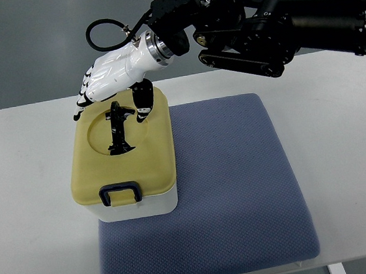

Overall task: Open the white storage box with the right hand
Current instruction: 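Lower the right hand and close its fingers around the black lid handle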

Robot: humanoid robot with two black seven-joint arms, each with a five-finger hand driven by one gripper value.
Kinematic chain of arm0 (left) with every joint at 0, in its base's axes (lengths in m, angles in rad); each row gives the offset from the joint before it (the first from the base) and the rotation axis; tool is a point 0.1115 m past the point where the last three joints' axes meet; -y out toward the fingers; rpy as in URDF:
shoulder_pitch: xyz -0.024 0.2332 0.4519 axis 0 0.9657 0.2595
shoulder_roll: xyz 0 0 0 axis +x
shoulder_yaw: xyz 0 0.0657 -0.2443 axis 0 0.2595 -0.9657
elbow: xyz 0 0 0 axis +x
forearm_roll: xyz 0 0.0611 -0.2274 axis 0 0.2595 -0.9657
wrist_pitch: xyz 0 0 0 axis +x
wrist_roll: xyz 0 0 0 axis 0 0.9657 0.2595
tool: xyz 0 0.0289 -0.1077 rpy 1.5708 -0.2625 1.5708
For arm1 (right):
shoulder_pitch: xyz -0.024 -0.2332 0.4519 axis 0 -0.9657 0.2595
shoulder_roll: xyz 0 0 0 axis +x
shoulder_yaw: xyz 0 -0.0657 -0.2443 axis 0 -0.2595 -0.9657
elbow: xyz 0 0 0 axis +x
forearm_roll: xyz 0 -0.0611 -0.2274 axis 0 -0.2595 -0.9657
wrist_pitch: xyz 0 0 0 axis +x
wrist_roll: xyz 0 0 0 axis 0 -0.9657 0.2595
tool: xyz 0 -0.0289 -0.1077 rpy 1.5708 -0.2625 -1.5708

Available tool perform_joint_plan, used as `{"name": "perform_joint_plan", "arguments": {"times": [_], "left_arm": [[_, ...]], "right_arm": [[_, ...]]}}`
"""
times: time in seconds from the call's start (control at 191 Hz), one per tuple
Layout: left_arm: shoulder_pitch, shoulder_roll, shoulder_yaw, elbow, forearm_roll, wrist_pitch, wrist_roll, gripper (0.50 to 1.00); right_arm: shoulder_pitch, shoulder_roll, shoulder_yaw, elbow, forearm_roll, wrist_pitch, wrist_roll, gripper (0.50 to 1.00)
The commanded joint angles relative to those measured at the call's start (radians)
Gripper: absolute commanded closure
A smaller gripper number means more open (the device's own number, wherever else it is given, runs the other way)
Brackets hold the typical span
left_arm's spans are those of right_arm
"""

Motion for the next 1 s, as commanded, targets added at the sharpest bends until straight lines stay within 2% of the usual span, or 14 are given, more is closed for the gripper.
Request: {"name": "perform_joint_plan", "arguments": {"times": [0.0, 0.251, 0.513, 0.581, 0.634, 0.671, 0.833, 0.938, 0.995], "left_arm": [[0.0, 0.0, 0.0, 0.0, 0.0, 0.001, 0.0, 0.5], [0.0, 0.0, 0.0, 0.0, 0.0, -0.001, 0.0, 0.5], [0.001, 0.0, 0.0, 0.0, 0.0, 0.001, 0.0, 0.5], [0.001, 0.0, 0.0, 0.0, 0.0, -0.001, 0.0, 0.5], [0.001, 0.0, 0.0, 0.0, 0.0, -0.001, 0.0, 0.5], [0.001, 0.0, 0.0, 0.0, 0.0, -0.001, 0.0, 0.5], [0.001, 0.0, 0.0, 0.0, 0.0, 0.001, 0.0, 0.5], [0.001, 0.0, 0.0, 0.0, 0.0, -0.001, 0.0, 0.5], [0.0, 0.0, 0.0, 0.0, 0.0, 0.001, 0.0, 0.5]], "right_arm": [[-0.004, 0.0, -0.001, 0.003, -0.001, -0.002, 0.0, 0.587], [-0.018, 0.0, -0.001, 0.003, -0.005, -0.047, 0.0, 0.63], [-0.025, 0.0, -0.001, 0.003, -0.005, -0.048, 0.0, 0.673], [-0.028, 0.0, -0.001, 0.003, -0.006, -0.05, 0.0, 0.707], [-0.03, 0.0, -0.001, 0.003, -0.006, -0.051, 0.0, 0.715], [-0.033, 0.0, -0.001, 0.003, -0.006, -0.051, 0.0, 0.742], [-0.038, 0.0, -0.001, 0.003, -0.005, -0.051, 0.0, 0.781], [-0.041, 0.0, 0.001, 0.003, -0.005, -0.053, 0.0, 0.85], [-0.042, 0.0, 0.001, 0.003, -0.005, -0.053, 0.0, 0.865]]}}
